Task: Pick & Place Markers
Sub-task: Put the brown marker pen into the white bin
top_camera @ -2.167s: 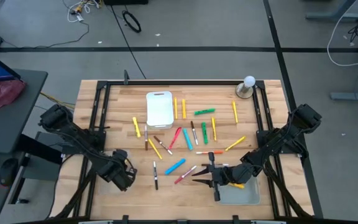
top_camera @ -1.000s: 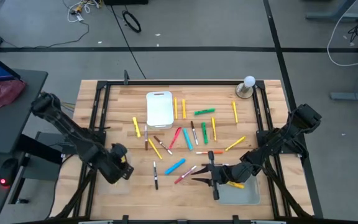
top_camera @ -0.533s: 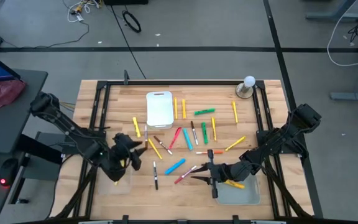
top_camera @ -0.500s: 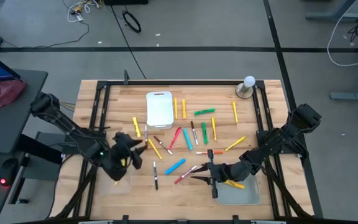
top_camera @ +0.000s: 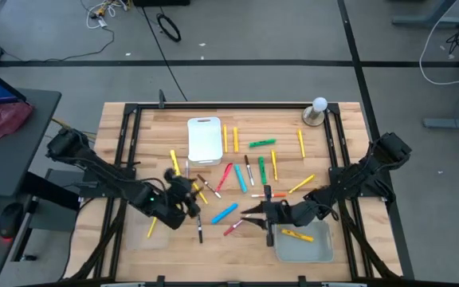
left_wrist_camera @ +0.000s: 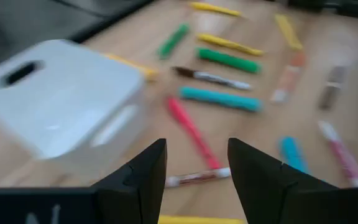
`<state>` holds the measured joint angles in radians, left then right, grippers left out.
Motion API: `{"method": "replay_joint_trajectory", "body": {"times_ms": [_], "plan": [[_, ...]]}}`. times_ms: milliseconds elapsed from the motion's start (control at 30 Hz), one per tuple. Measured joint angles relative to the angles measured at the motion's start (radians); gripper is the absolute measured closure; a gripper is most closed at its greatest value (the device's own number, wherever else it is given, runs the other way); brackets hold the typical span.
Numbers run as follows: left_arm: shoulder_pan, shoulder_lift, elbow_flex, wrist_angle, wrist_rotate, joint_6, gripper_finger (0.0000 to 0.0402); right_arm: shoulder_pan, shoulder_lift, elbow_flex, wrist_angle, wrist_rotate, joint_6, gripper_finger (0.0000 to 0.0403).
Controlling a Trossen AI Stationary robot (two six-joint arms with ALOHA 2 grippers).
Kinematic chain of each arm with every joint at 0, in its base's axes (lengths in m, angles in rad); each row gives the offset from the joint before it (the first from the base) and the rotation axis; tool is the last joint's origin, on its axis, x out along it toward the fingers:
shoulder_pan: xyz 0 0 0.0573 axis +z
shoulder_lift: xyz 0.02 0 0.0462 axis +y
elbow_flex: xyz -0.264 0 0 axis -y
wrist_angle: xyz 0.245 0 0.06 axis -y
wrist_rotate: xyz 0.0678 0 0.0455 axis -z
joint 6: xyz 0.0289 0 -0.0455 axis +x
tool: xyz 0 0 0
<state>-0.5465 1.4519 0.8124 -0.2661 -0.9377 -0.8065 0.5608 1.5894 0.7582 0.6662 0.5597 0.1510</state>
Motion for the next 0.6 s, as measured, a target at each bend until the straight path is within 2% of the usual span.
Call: {"method": "replay_joint_trajectory", "body": {"times_ms": [100,200,367,600], "plan": [[0.02,0.043,0.0,0.151,0.069,0.12,0.0225,-0.039,0.0,0.0,0.0,0.001,0.061,0.0328],[0.05,0.082,0.0,0.232,0.114,0.16,0.0225,-0.067,0.0,0.0,-0.001,0.003,0.089,0.0328],[0.118,0.154,0.0,0.264,0.211,0.123,0.0219,-0.078,0.0,0.0,-0.018,0.002,0.109,0.0324],[0.207,0.256,0.0,0.315,0.323,0.025,0.0162,-0.076,-0.035,0.0,-0.141,-0.002,0.152,0.0281]]}}
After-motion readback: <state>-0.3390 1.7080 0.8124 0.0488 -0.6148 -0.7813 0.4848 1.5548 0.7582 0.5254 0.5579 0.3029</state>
